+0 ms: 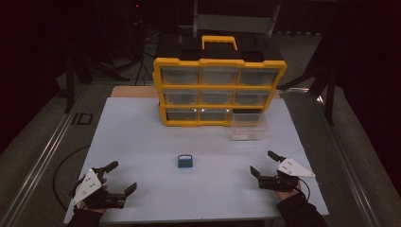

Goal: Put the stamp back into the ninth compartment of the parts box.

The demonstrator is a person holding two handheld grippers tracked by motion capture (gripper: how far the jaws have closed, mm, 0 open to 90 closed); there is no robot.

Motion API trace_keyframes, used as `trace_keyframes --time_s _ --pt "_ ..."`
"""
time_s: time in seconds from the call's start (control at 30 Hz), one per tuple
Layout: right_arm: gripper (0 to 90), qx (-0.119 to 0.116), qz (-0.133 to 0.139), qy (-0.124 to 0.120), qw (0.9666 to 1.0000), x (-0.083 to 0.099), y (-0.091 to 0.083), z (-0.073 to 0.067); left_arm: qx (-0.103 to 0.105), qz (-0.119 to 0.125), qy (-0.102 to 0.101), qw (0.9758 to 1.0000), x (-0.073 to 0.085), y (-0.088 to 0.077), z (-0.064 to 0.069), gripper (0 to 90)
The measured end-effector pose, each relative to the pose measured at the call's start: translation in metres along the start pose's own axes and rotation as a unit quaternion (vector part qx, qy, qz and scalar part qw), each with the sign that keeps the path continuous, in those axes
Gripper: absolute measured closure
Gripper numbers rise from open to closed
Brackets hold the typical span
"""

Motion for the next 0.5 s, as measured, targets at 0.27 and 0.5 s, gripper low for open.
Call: trace_keyframes --time_s 0.27,0.5 --pt "9.7 -0.007 0.003 0.020 0.9998 -0.0004 -0.0013 0.0012 0.005 -0.008 -0.002 1.0000 0.0011 0.0018 0.0012 0.1" --pt "9.8 -0.003 -0.012 0.007 0.9999 0.0022 0.0020 -0.0007 0.002 -0.008 0.000 1.0000 0.0010 0.0017 0.0011 0.1"
Point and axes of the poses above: each handheld gripper's, and its own axes: y roughly forward along the jaws, x roughly out of its underside, z roughly to its right, the point moved 5 cm from there along y, roughly forward along the jaws, and after that the axes turned 8 degrees about -y, right-handed, at the moved point
